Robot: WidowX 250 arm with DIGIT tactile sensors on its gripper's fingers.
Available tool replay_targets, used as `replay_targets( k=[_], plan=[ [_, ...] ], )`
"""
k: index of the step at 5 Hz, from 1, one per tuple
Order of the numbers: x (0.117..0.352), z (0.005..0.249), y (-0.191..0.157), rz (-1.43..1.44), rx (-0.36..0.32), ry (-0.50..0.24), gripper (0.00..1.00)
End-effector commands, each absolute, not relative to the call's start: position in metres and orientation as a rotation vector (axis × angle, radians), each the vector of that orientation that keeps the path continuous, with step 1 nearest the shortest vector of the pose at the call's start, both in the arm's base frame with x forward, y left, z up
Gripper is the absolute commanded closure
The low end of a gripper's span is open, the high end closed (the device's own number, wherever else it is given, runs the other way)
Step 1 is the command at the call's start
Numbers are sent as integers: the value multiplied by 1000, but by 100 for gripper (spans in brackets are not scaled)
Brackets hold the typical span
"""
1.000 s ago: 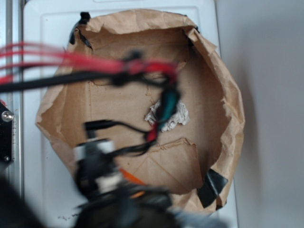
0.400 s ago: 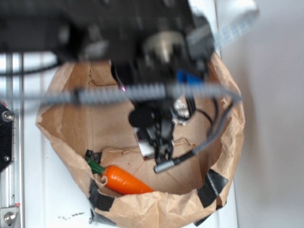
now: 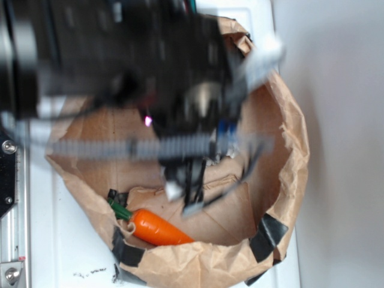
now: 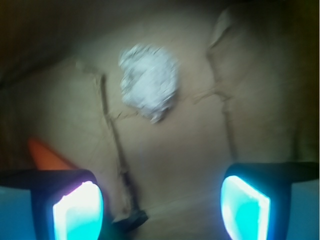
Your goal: Grab the carrot.
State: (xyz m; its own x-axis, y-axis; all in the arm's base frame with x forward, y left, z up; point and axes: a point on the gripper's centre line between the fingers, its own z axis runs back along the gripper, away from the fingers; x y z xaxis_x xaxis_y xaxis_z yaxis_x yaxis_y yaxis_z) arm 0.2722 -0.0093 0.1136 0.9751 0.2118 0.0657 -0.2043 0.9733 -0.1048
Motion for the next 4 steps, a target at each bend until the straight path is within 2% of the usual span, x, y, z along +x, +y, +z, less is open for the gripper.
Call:
replay_targets(
  k=[1,2,4],
  plan=[
    [263,101,-53,48,-113,-32,0],
    [250,104,-52,66,-131,-10,0],
    [250,104,-52,66,-131,-10,0]
  ],
)
